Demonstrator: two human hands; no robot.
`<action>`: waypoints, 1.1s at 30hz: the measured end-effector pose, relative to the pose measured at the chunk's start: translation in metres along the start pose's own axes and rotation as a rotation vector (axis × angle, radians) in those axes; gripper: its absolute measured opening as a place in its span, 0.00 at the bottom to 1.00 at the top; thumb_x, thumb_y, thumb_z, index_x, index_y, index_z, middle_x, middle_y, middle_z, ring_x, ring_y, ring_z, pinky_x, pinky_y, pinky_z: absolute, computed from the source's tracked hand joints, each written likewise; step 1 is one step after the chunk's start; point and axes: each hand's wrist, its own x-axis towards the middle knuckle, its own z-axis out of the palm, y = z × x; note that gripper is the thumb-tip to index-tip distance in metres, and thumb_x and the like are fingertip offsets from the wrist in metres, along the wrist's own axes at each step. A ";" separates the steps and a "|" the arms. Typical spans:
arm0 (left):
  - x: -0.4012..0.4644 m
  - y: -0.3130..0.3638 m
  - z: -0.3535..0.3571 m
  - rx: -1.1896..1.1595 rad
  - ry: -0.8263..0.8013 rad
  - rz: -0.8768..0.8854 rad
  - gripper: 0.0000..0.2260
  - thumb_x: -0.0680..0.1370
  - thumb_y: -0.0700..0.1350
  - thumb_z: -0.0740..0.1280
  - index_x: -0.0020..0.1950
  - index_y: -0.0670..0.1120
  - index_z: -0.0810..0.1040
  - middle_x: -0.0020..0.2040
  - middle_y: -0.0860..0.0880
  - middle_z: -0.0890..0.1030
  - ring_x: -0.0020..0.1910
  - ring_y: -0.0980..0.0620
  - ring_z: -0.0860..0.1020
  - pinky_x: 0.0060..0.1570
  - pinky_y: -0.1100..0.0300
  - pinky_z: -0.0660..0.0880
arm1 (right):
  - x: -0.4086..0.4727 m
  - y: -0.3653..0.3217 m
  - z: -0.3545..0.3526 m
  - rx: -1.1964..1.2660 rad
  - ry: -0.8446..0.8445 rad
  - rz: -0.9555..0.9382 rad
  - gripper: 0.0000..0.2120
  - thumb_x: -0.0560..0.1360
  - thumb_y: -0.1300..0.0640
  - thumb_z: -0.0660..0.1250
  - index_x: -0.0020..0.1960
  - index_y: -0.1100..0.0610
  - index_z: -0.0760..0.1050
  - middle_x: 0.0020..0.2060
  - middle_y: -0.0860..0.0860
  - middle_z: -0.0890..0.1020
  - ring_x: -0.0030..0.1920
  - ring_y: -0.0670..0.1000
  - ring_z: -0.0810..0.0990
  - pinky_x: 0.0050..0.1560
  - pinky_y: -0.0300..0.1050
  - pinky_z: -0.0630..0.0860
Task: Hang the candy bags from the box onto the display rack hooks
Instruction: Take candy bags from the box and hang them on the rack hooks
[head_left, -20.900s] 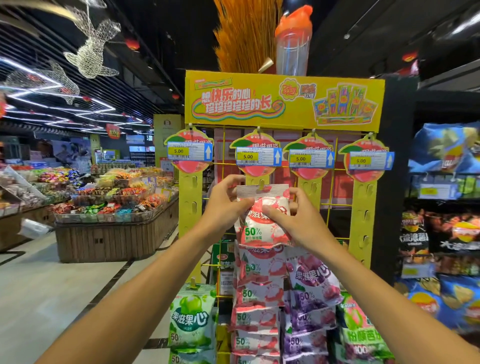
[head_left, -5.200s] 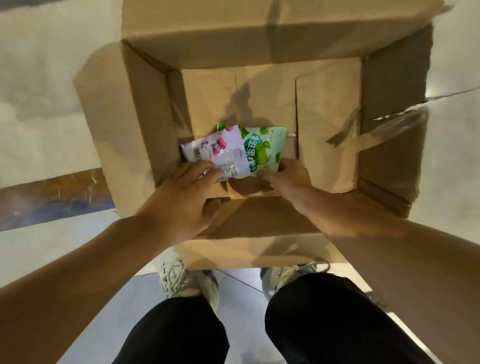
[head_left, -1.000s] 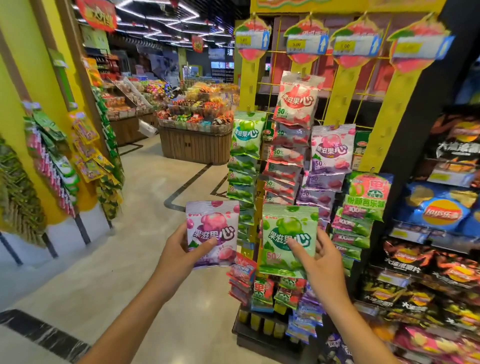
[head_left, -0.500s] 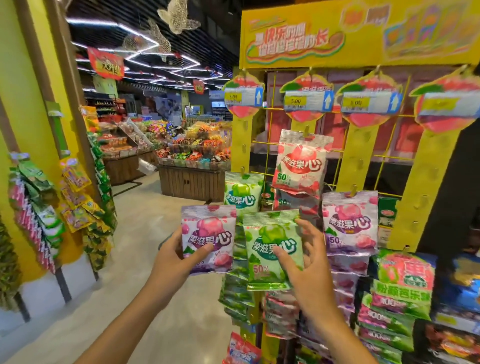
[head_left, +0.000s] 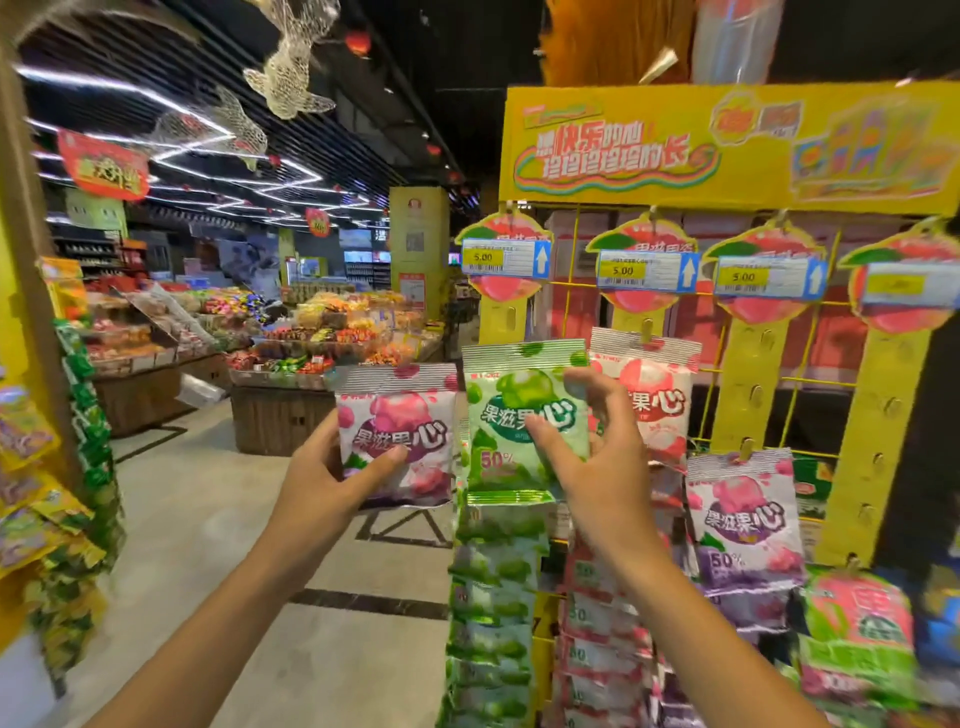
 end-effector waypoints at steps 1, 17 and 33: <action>0.006 0.002 -0.003 0.001 -0.008 0.016 0.18 0.75 0.37 0.73 0.61 0.53 0.78 0.52 0.51 0.87 0.51 0.51 0.85 0.45 0.61 0.82 | 0.009 -0.002 0.006 -0.018 0.006 -0.007 0.21 0.74 0.53 0.75 0.63 0.45 0.72 0.58 0.35 0.77 0.63 0.35 0.74 0.61 0.33 0.71; 0.045 -0.014 -0.019 -0.057 -0.130 0.020 0.19 0.76 0.39 0.72 0.65 0.51 0.76 0.53 0.52 0.86 0.52 0.52 0.85 0.46 0.62 0.82 | 0.022 0.027 0.044 -0.281 0.066 0.143 0.23 0.75 0.48 0.74 0.67 0.48 0.71 0.58 0.38 0.75 0.60 0.41 0.72 0.60 0.36 0.66; 0.038 -0.018 -0.003 -0.139 -0.197 0.039 0.20 0.75 0.37 0.71 0.66 0.49 0.76 0.55 0.50 0.86 0.54 0.50 0.84 0.50 0.59 0.82 | -0.024 -0.003 0.045 -0.270 0.067 -0.060 0.27 0.77 0.55 0.72 0.73 0.48 0.68 0.76 0.39 0.61 0.77 0.38 0.58 0.73 0.30 0.59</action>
